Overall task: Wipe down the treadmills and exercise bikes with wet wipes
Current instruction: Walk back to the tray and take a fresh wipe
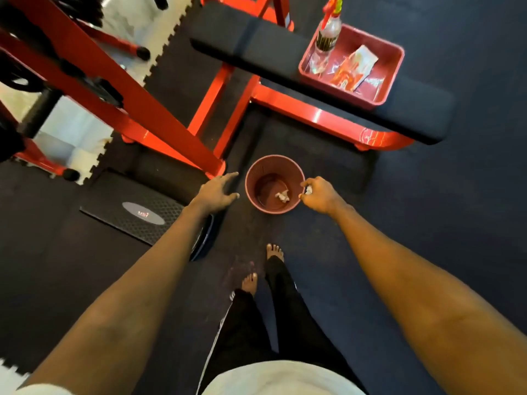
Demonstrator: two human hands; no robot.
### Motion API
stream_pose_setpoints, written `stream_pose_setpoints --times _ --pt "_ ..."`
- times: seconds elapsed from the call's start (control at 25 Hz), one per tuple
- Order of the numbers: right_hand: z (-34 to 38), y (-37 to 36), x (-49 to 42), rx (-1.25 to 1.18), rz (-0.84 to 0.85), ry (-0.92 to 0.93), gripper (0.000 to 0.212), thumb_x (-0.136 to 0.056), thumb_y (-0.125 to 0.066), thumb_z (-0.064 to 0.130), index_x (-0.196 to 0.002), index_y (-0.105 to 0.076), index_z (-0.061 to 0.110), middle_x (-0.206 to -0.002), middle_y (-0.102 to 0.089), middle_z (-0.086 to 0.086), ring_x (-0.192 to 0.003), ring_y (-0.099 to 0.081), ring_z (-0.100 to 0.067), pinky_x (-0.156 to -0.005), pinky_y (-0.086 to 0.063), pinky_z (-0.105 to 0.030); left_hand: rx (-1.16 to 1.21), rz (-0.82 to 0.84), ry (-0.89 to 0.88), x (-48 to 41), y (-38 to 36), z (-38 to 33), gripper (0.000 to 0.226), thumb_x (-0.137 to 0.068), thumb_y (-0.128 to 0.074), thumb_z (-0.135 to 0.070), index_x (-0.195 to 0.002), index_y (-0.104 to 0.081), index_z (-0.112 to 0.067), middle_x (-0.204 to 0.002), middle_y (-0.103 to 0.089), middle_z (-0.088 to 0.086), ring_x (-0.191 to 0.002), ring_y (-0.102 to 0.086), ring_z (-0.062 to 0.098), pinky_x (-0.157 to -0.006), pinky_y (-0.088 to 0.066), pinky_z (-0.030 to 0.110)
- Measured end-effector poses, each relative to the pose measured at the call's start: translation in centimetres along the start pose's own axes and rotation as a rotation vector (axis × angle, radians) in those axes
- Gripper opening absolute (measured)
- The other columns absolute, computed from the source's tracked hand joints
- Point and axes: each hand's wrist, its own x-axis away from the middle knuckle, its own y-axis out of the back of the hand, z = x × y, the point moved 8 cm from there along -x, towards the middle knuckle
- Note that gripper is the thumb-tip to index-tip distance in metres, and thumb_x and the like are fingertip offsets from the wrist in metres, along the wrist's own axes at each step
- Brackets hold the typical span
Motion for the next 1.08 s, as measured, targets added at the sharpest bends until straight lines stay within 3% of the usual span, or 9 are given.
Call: stream_pose_setpoints --times 0.08,0.2,0.44,0.68,0.8,0.96,1.08 --pt "-0.5 -1.3 -3.1 -0.02 0.032 -0.014 0.042 -0.092 -0.069 0.022 -0.13 -0.063 0.007 -0.128 -0.056 -0.009 -0.121 -0.056 -0.026 -0.098 -0.042 -0.03 0.018 0.02 0.028 -3.3 -1.4 1.5 0.084 -0.075 -0.06 -0.054 -0.153 -0.041 -0.028 -0.148 -0.05 0.012 -0.137 -0.047 0.03 -0.112 -0.037 0.052" --pt "-1.2 -4.3 -8.9 -0.045 0.071 -0.023 0.048 -0.09 -0.067 0.018 -0.136 -0.058 0.009 -0.138 -0.054 -0.012 -0.127 -0.054 -0.029 -0.102 -0.04 -0.029 -0.007 0.065 0.059 -9.0 -4.2 4.2 0.071 -0.088 -0.071 -0.038 -0.152 -0.041 -0.027 -0.144 -0.051 0.015 -0.136 -0.047 0.032 -0.113 -0.037 0.052" --pt "-4.1 -9.5 -18.1 -0.127 0.106 -0.08 0.049 -0.088 -0.07 0.021 -0.135 -0.06 0.016 -0.134 -0.063 -0.006 -0.12 -0.061 -0.022 -0.093 -0.042 -0.023 -0.084 0.13 0.028 -19.1 -8.6 7.4 0.067 -0.091 -0.068 -0.035 -0.152 -0.04 -0.029 -0.143 -0.051 0.016 -0.134 -0.048 0.035 -0.113 -0.036 0.051" --pt "-6.6 -12.8 -21.0 -0.122 0.12 -0.113 0.054 -0.09 -0.066 0.023 -0.141 -0.054 0.018 -0.137 -0.061 -0.008 -0.122 -0.06 -0.026 -0.102 -0.046 -0.034 -0.131 0.172 0.006 -24.0 -12.0 8.9 0.066 -0.092 -0.066 -0.034 -0.152 -0.04 -0.028 -0.144 -0.049 0.018 -0.135 -0.045 0.037 -0.113 -0.036 0.052" --pt "-6.1 -12.1 -19.9 -0.15 0.118 -0.128 0.054 -0.09 -0.065 0.021 -0.143 -0.052 0.018 -0.138 -0.059 -0.008 -0.121 -0.061 -0.026 -0.1 -0.049 -0.036 -0.121 0.175 0.004 -23.3 -11.8 8.0 0.066 -0.092 -0.067 -0.034 -0.152 -0.041 -0.029 -0.141 -0.051 0.018 -0.134 -0.046 0.037 -0.113 -0.035 0.053" --pt "-4.6 -7.1 -16.3 -0.147 0.062 -0.082 0.039 -0.091 -0.064 0.012 -0.13 -0.063 0.011 -0.13 -0.065 -0.011 -0.118 -0.062 -0.029 -0.101 -0.048 -0.039 -0.043 0.175 -0.005 -20.4 -9.2 4.9 0.067 -0.09 -0.07 -0.034 -0.151 -0.042 -0.031 -0.139 -0.052 0.016 -0.133 -0.048 0.035 -0.112 -0.036 0.053" --pt "-4.0 -2.0 -14.0 -0.077 0.036 -0.024 0.046 -0.091 -0.065 0.014 -0.136 -0.059 0.009 -0.139 -0.058 -0.013 -0.129 -0.054 -0.029 -0.107 -0.04 -0.034 0.086 0.123 0.009 -18.5 -6.4 2.7 0.074 -0.082 -0.068 -0.05 -0.15 -0.043 -0.032 -0.142 -0.053 0.013 -0.134 -0.05 0.032 -0.113 -0.038 0.049"
